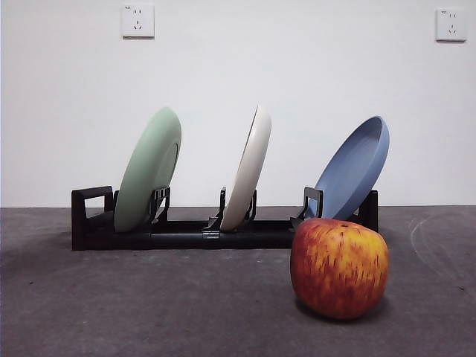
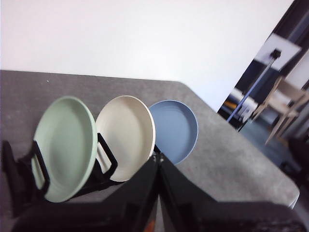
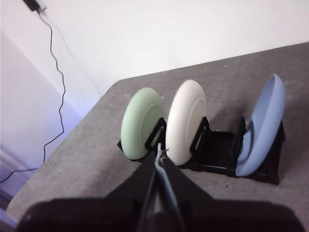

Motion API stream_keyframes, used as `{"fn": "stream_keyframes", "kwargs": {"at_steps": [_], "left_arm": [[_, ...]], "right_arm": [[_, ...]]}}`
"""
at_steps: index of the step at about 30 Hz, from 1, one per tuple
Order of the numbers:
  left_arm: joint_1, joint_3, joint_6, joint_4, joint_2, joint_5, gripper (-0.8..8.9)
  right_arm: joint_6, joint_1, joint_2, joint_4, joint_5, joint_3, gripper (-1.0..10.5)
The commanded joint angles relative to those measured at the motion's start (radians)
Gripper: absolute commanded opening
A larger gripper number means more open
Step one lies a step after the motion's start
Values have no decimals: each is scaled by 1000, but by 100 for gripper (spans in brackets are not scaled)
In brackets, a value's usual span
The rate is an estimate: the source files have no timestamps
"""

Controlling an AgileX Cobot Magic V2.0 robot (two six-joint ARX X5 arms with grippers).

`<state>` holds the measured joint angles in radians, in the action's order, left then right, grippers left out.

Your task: Take the green plate from the plate rack,put the plate on the table,take the apple from the table,put the apple in the plate

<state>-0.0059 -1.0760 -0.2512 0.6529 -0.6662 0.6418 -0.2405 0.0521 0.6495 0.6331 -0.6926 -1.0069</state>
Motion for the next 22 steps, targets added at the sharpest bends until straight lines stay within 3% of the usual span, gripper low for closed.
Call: {"fn": "stream_keyframes", "kwargs": {"at_steps": [1, 6, 12, 19, 22], "left_arm": [[-2, -193, 163, 154, -96, 5, -6], [-2, -471, 296, 427, -262, 5, -6], [-27, -664, 388, 673, -426, 5, -6], [-157, -667, 390, 673, -509, 13, -6], [-238, -667, 395, 671, -550, 12, -2]], "right_arm": [[67, 0, 64, 91, -29, -134, -11], [166, -5, 164, 308, -71, -316, -10], [294, -68, 276, 555, -69, -420, 1], [353, -181, 369, 623, -56, -430, 2], [347, -240, 397, 600, 16, -430, 14]]}}
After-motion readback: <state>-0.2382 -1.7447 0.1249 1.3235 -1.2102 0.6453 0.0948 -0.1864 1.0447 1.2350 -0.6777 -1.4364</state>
